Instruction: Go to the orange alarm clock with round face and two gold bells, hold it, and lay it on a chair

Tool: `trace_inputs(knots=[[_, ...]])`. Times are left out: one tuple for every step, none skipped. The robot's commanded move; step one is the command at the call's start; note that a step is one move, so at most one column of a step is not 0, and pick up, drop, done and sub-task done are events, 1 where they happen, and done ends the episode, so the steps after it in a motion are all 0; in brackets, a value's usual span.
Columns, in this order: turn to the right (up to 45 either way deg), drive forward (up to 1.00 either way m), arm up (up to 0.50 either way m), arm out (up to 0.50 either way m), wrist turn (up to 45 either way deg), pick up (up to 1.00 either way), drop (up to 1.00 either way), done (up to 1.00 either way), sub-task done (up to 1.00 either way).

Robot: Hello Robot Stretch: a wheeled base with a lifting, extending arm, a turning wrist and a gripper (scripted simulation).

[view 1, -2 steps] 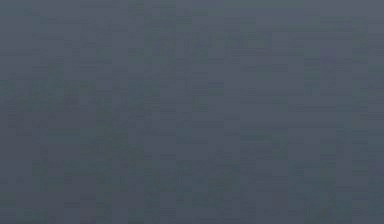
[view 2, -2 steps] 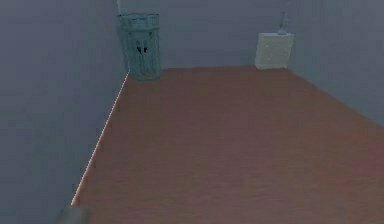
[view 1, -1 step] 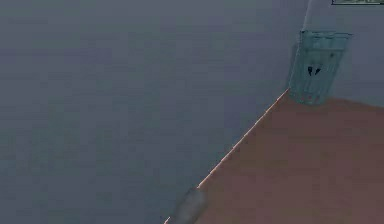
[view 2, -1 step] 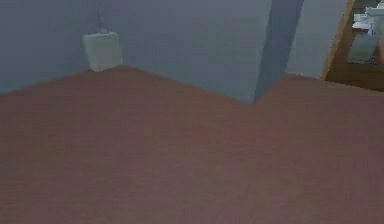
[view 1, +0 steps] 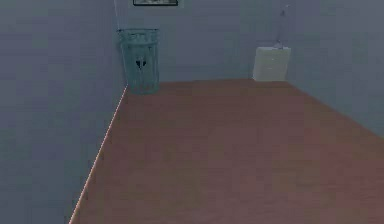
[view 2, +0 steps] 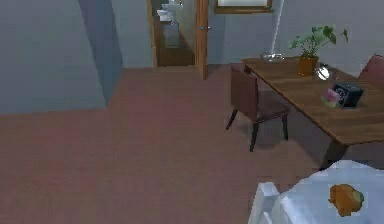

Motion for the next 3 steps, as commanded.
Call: trace_inputs(knots=[[45.0, 0.00, 0.00, 0.00, 0.0, 0.00, 0.00, 0.00, 0.00], [45.0, 0.00, 0.00, 0.00, 0.0, 0.00, 0.00, 0.00, 0.00], [45.0, 0.00, 0.00, 0.00, 0.0, 0.00, 0.00, 0.00, 0.00]])
